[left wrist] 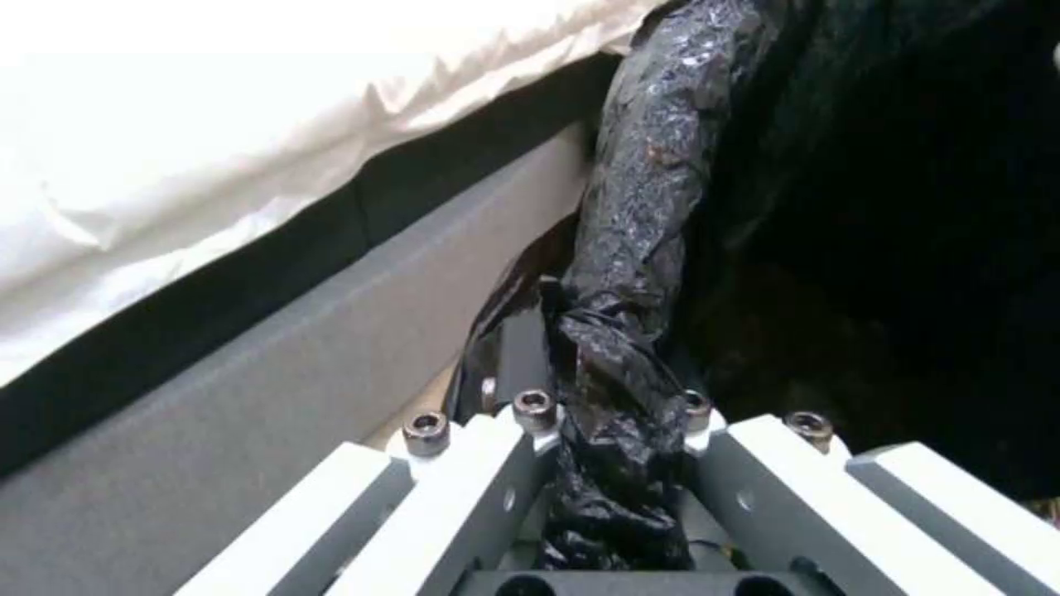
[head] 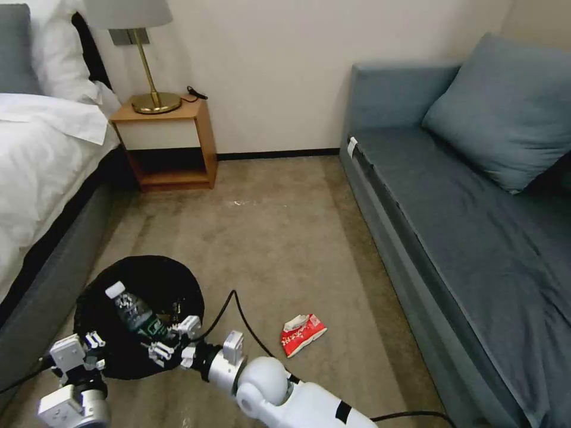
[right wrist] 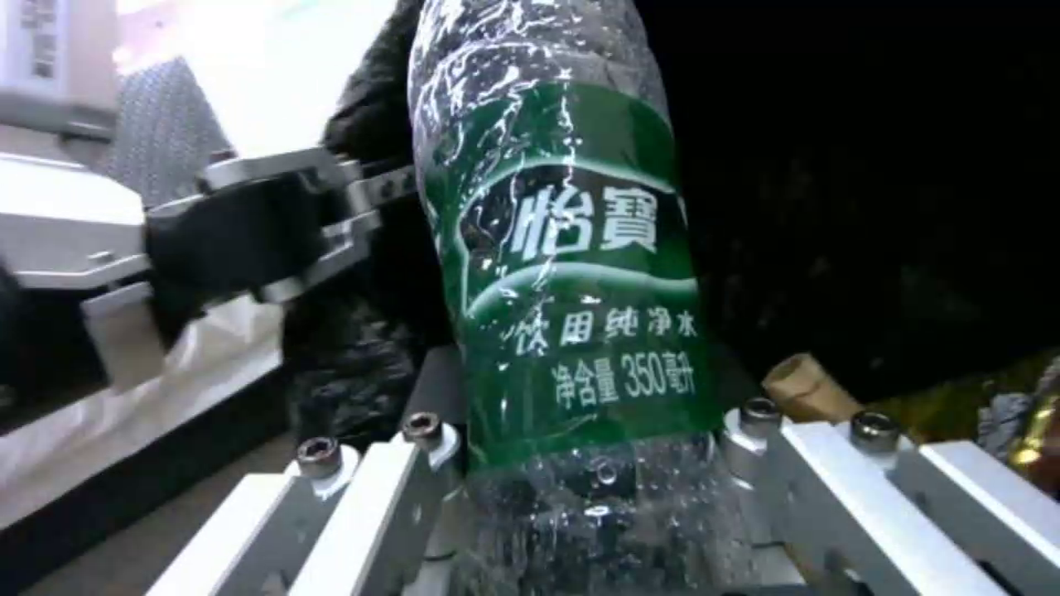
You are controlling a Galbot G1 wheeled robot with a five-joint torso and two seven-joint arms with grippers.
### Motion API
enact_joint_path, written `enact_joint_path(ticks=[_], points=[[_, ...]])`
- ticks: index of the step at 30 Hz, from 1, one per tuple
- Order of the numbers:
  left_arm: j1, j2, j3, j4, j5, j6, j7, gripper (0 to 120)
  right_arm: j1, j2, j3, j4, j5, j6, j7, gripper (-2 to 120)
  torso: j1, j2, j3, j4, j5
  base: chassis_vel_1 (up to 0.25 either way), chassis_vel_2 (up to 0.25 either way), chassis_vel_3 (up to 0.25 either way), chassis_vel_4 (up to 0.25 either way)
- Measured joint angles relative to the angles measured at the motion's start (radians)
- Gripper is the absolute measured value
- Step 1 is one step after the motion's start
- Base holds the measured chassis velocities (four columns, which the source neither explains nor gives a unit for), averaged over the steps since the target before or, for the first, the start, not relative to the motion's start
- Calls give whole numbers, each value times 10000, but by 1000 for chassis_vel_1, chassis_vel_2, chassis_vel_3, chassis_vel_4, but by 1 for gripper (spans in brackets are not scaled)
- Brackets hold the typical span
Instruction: Pick up the trash bin, then pick up the garbage on the floor and place it into the trash bin.
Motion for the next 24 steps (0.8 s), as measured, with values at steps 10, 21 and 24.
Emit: enact_joint_path(ticks=[10, 21, 24], points=[[111, -201, 6, -12, 178, -91, 63, 3, 279, -55, -44, -47, 84, 5, 116, 30, 0, 0, 1, 0, 1, 0, 0, 0, 0], [87, -1050, 149, 267, 982, -297, 191, 3, 434, -483, -331, -114, -143, 121, 403, 60, 0, 0, 0, 0, 2, 0, 0, 0, 0], [82, -1107, 152, 303, 1016, -297, 193, 3, 445, -557, -305, -72, -129, 140, 413, 70, 0, 0, 0, 0, 3, 0, 0, 0, 0]])
